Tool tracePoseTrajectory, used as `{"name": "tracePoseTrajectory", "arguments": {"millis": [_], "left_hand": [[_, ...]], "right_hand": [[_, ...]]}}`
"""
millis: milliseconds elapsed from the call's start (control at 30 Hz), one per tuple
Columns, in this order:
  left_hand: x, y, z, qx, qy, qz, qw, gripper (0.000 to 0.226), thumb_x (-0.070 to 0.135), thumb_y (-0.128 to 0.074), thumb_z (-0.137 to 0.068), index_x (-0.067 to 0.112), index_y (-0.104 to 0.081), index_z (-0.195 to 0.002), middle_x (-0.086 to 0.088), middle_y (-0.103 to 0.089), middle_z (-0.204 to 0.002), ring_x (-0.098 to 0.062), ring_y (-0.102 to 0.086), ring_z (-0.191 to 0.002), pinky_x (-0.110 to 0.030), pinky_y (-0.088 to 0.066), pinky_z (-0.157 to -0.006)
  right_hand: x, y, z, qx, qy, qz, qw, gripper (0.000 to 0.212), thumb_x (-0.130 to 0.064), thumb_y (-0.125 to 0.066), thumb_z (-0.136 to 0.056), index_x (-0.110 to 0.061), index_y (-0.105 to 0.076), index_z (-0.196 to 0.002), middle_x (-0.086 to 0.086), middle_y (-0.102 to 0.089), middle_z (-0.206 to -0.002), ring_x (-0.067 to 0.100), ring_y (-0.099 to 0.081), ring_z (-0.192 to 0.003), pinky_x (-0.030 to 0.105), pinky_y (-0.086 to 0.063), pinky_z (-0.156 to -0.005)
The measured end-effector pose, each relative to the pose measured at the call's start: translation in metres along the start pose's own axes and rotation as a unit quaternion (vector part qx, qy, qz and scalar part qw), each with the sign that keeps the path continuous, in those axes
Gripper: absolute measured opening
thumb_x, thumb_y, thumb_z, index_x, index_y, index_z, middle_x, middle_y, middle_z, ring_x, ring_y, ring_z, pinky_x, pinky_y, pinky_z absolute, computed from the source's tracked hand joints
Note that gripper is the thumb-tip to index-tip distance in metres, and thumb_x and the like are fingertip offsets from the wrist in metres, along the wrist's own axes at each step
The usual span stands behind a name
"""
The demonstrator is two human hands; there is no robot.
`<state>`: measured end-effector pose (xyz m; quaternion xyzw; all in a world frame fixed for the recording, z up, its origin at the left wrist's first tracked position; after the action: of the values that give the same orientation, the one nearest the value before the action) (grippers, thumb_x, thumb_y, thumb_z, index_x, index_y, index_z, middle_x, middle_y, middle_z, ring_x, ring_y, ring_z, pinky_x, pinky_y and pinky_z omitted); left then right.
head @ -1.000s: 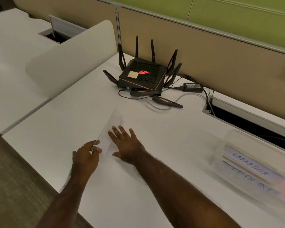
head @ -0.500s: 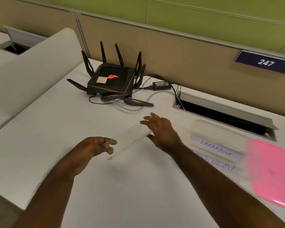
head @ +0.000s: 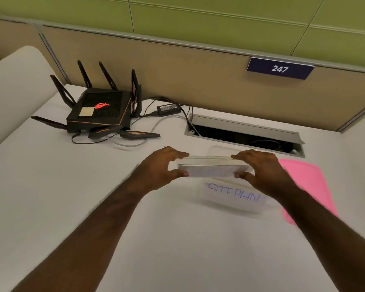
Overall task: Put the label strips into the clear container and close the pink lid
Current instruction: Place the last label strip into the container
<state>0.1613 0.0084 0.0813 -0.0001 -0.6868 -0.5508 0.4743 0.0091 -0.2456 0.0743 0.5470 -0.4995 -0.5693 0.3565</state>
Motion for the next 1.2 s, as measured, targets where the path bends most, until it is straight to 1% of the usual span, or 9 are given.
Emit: {"name": "tracePoseTrajectory", "arguments": {"millis": [133,267,367,467,600,800,967,1067,1200], "left_hand": [[0.025,-0.032,-0.031,0.012,-0.074,-0.121,0.99,0.042,0.047,-0.056,-0.089,0.034,-0.057,-0.129,0.012,-0.06,-0.131,-0.013,-0.05,-0.119,-0.036,-0.037,-0.102],[0.043,-0.064,-0.049,0.012,-0.103,-0.207,0.973,0.039,0.051,-0.054,-0.088,0.035,-0.061,-0.123,0.009,-0.06,-0.124,-0.016,-0.048,-0.121,-0.047,-0.02,-0.112],[0.051,-0.083,-0.056,-0.018,-0.111,-0.308,0.945,0.037,0.051,-0.055,-0.088,0.035,-0.063,-0.121,0.005,-0.06,-0.126,-0.02,-0.042,-0.13,-0.062,0.001,-0.113],[0.055,-0.099,-0.06,-0.059,-0.099,-0.376,0.919,0.032,0.047,-0.058,-0.088,0.033,-0.065,-0.116,0.001,-0.061,-0.13,-0.029,-0.033,-0.14,-0.069,0.014,-0.106],[0.062,-0.117,-0.064,-0.11,-0.045,-0.427,0.897,0.032,0.048,-0.062,-0.084,0.027,-0.07,-0.107,-0.002,-0.067,-0.121,-0.036,-0.026,-0.143,-0.071,0.019,-0.102],[0.069,-0.131,-0.066,-0.117,0.014,-0.446,0.887,0.019,0.036,-0.063,-0.086,0.018,-0.068,-0.09,-0.009,-0.073,-0.107,-0.041,-0.014,-0.146,-0.071,0.021,-0.101],[0.065,-0.133,-0.07,-0.121,0.029,-0.428,0.895,0.03,0.045,-0.061,-0.085,0.02,-0.067,-0.099,-0.011,-0.07,-0.115,-0.039,-0.009,-0.147,-0.072,0.017,-0.105],[0.066,-0.127,-0.072,-0.117,0.017,-0.404,0.907,0.039,0.053,-0.054,-0.086,0.022,-0.066,-0.109,-0.004,-0.068,-0.12,-0.038,-0.013,-0.147,-0.073,0.016,-0.105],[0.085,-0.115,-0.071,-0.009,-0.035,-0.365,0.93,0.031,0.039,-0.047,-0.091,0.026,-0.067,-0.11,0.003,-0.068,-0.119,-0.031,-0.029,-0.142,-0.073,0.009,-0.107]], "right_hand": [[0.034,0.004,0.031,-0.023,-0.068,0.03,0.997,0.05,-0.051,-0.062,-0.086,-0.037,-0.053,-0.133,-0.006,-0.06,-0.136,0.019,-0.05,-0.128,0.046,-0.032,-0.106],[0.058,0.0,0.049,-0.033,-0.127,0.052,0.99,0.05,-0.052,-0.063,-0.084,-0.037,-0.056,-0.131,-0.006,-0.059,-0.136,0.021,-0.045,-0.132,0.048,-0.031,-0.105],[0.066,-0.007,0.056,-0.026,-0.135,0.091,0.986,0.048,-0.053,-0.067,-0.08,-0.034,-0.063,-0.124,-0.005,-0.064,-0.125,0.023,-0.049,-0.12,0.044,-0.033,-0.095],[0.066,-0.021,0.056,-0.047,-0.143,0.134,0.98,0.048,-0.054,-0.071,-0.075,-0.032,-0.067,-0.117,-0.006,-0.069,-0.114,0.021,-0.051,-0.106,0.04,-0.033,-0.086],[0.066,-0.035,0.046,-0.109,-0.16,0.185,0.963,0.052,-0.056,-0.073,-0.071,-0.029,-0.067,-0.115,-0.008,-0.072,-0.108,0.019,-0.048,-0.102,0.038,-0.031,-0.083],[0.061,-0.048,0.034,-0.182,-0.143,0.261,0.937,0.047,-0.057,-0.072,-0.072,-0.026,-0.069,-0.107,-0.003,-0.071,-0.106,0.022,-0.05,-0.107,0.045,-0.03,-0.092],[0.059,-0.047,0.032,-0.191,-0.138,0.262,0.936,0.054,-0.063,-0.066,-0.074,-0.027,-0.066,-0.114,-0.001,-0.067,-0.114,0.022,-0.052,-0.11,0.046,-0.031,-0.097],[0.055,-0.032,0.034,-0.14,-0.147,0.195,0.959,0.055,-0.069,-0.056,-0.078,-0.033,-0.062,-0.12,-0.004,-0.066,-0.117,0.02,-0.055,-0.111,0.045,-0.033,-0.098],[0.067,0.005,0.052,0.043,-0.182,0.071,0.98,0.034,-0.052,-0.055,-0.088,-0.033,-0.066,-0.113,-0.007,-0.071,-0.102,0.018,-0.061,-0.096,0.041,-0.038,-0.089]]}}
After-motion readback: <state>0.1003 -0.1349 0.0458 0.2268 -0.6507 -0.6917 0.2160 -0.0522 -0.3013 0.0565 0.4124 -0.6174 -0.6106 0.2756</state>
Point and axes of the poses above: each hand's wrist, its own z-axis away from the middle knuckle, its own y-axis out of the back of the hand, x = y × z, the point moved 4 cm from there along -z, towards the middle knuckle
